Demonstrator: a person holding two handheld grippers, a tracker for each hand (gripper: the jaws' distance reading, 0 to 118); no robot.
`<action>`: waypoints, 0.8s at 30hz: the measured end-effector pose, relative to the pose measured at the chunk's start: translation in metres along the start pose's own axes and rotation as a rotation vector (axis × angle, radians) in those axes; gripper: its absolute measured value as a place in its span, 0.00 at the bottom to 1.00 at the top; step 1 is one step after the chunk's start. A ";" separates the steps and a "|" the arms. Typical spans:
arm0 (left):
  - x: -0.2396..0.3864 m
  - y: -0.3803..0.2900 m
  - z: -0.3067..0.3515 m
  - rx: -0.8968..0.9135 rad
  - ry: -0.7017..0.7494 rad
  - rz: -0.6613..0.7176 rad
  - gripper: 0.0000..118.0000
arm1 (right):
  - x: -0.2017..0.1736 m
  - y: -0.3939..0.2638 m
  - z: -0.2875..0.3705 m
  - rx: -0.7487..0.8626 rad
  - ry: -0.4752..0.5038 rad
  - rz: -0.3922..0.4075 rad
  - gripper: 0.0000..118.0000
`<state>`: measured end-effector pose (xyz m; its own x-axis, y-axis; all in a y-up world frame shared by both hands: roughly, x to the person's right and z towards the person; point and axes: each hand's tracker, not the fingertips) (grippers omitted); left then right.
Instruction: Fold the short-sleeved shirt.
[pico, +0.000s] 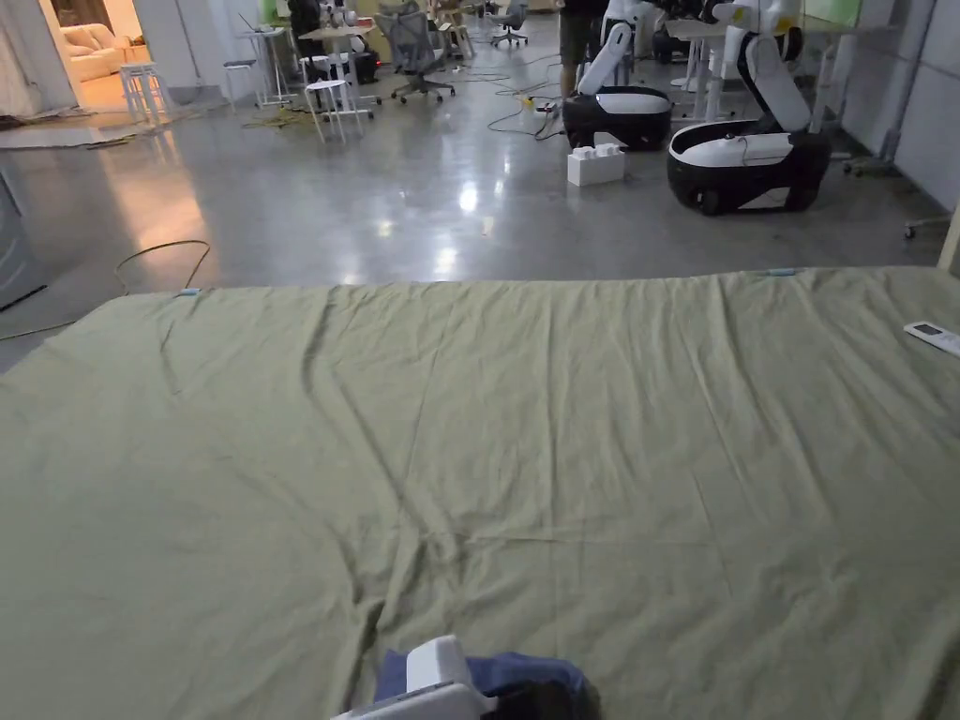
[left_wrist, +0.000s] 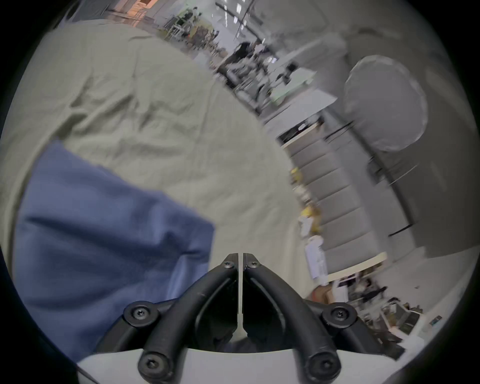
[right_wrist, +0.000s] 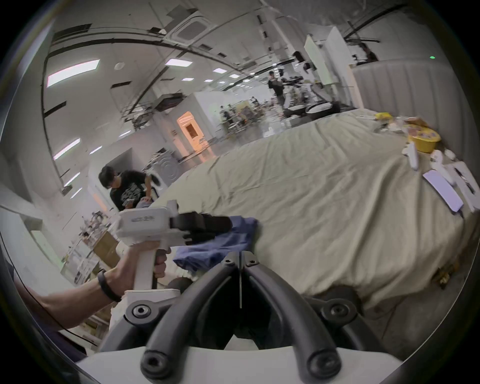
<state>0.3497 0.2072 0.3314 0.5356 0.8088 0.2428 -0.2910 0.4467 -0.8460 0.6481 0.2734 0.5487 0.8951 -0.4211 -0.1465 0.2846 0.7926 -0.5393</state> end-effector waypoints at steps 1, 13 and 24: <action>0.006 0.004 0.015 0.042 -0.019 -0.022 0.02 | -0.002 0.004 -0.013 -0.020 0.029 0.007 0.01; -0.053 0.035 0.154 0.178 0.186 0.034 0.24 | -0.031 0.038 -0.237 -0.380 -0.061 0.381 0.01; -0.115 0.050 0.091 -0.065 0.102 0.066 0.86 | -0.010 0.017 -0.278 -0.533 -0.125 0.348 0.01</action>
<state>0.2011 0.1718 0.3043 0.5957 0.7912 0.1384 -0.2787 0.3653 -0.8882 0.5482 0.1686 0.3107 0.9466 -0.0989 -0.3068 -0.2101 0.5326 -0.8199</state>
